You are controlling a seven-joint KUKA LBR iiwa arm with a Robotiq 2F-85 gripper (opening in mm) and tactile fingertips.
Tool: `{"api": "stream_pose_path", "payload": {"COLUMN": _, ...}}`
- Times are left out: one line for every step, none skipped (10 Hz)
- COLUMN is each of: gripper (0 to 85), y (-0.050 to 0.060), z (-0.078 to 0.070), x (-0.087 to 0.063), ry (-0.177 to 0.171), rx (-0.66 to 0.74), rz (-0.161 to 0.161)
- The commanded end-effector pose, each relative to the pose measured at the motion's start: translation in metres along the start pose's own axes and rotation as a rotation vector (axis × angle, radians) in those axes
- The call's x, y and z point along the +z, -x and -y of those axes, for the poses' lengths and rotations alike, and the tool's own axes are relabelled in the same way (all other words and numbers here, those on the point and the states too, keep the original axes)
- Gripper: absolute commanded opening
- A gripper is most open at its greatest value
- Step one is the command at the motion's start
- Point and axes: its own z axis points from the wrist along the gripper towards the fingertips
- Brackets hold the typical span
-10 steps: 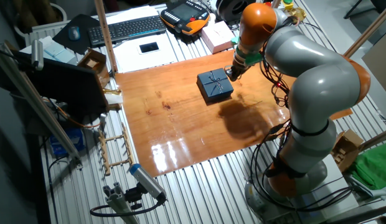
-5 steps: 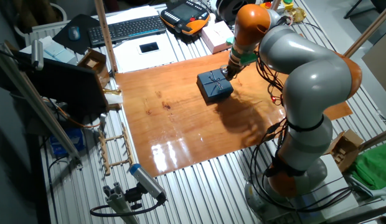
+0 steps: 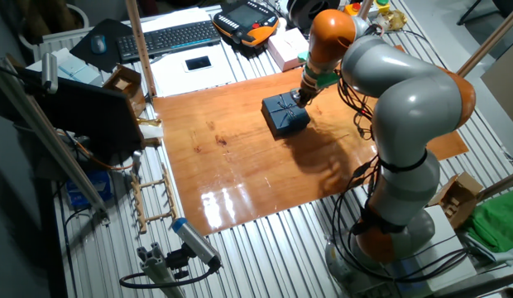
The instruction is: Take everything out of the gift box
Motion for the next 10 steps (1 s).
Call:
{"api": "stream_pose_path", "payload": {"gripper": 1.0, "y": 0.0, "z": 0.0, "x": 0.0, "ry": 0.0, "rx": -0.008, "rz": 0.0}}
{"api": "stream_pose_path", "payload": {"gripper": 1.0, "y": 0.001, "z": -0.001, "x": 0.0, "ry": -0.001, "rx": -0.012, "rz": 0.004}}
{"api": "stream_pose_path", "payload": {"gripper": 1.0, "y": 0.002, "z": -0.002, "x": 0.001, "ry": -0.002, "rx": -0.023, "rz": 0.005}}
{"api": "stream_pose_path", "payload": {"gripper": 1.0, "y": 0.002, "z": -0.003, "x": 0.0, "ry": -0.01, "rx": -0.045, "rz": 0.012}}
{"api": "stream_pose_path", "payload": {"gripper": 1.0, "y": 0.004, "z": -0.005, "x": 0.0, "ry": -0.022, "rx": -0.079, "rz": 0.019}}
{"api": "stream_pose_path", "payload": {"gripper": 1.0, "y": 0.008, "z": -0.008, "x": 0.0, "ry": -0.033, "rx": -0.107, "rz": 0.025}}
{"api": "stream_pose_path", "payload": {"gripper": 1.0, "y": 0.011, "z": -0.012, "x": 0.001, "ry": -0.062, "rx": -0.134, "rz": 0.026}}
{"api": "stream_pose_path", "payload": {"gripper": 1.0, "y": 0.012, "z": -0.013, "x": 0.001, "ry": -0.066, "rx": -0.147, "rz": 0.03}}
{"api": "stream_pose_path", "payload": {"gripper": 1.0, "y": 0.016, "z": -0.014, "x": 0.0, "ry": -0.052, "rx": -0.148, "rz": 0.025}}
{"api": "stream_pose_path", "payload": {"gripper": 1.0, "y": 0.017, "z": -0.015, "x": 0.001, "ry": -0.055, "rx": -0.16, "rz": 0.019}}
